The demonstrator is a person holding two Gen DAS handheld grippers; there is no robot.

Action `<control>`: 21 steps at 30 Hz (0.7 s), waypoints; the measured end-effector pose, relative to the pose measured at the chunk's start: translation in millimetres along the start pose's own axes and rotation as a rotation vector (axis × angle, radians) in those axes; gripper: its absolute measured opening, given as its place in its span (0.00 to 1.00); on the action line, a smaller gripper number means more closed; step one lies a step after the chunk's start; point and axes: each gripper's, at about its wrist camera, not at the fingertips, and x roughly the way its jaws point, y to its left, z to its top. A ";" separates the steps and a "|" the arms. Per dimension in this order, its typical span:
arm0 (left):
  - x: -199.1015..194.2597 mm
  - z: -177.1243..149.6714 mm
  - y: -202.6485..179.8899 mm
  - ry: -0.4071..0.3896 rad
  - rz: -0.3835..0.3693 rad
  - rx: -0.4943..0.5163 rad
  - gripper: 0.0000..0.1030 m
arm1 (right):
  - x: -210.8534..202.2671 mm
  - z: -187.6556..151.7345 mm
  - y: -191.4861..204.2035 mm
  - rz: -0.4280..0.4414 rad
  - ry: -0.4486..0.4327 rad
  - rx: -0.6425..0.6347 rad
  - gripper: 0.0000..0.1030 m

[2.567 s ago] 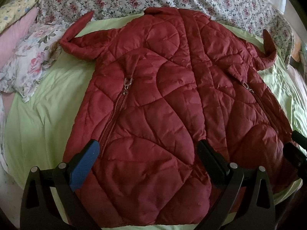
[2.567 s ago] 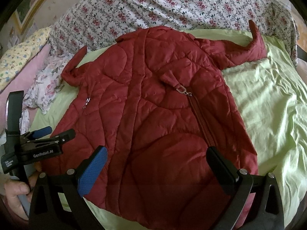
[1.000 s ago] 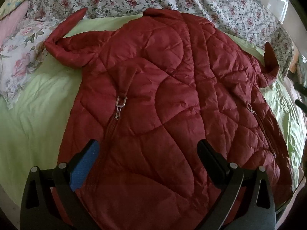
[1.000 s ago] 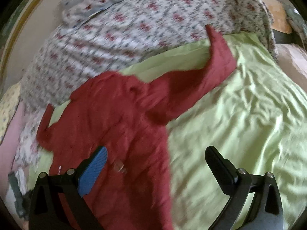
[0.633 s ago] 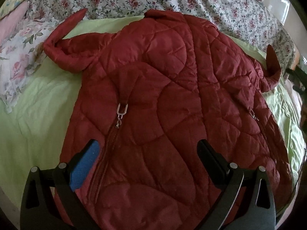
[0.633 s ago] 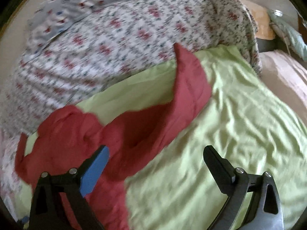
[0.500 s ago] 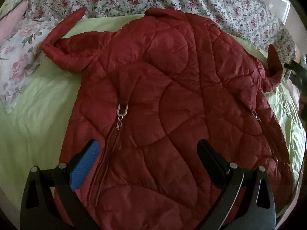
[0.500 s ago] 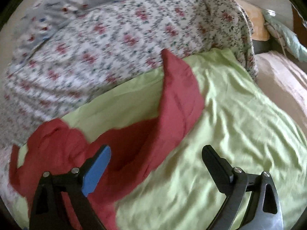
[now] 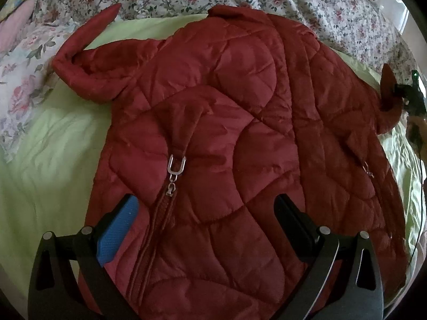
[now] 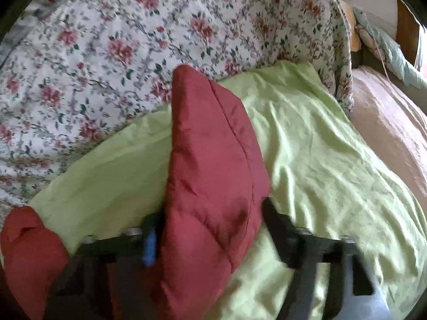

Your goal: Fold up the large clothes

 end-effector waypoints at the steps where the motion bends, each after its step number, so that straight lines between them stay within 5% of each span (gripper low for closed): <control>1: -0.9 0.7 -0.1 -0.005 0.000 0.000 0.99 | -1.4 -1.5 2.0 0.010 0.000 -0.001 0.26; 4: -3.1 2.4 -0.8 -0.014 -0.006 0.003 0.99 | -14.4 -10.1 12.6 0.052 -0.025 -0.035 0.17; 11: -9.0 2.0 -2.4 -0.022 -0.036 0.009 0.99 | -58.3 -44.0 56.9 0.197 -0.061 -0.167 0.16; 21: -8.4 1.4 9.1 0.003 -0.198 -0.063 0.99 | -114.6 -106.1 124.5 0.446 -0.086 -0.325 0.16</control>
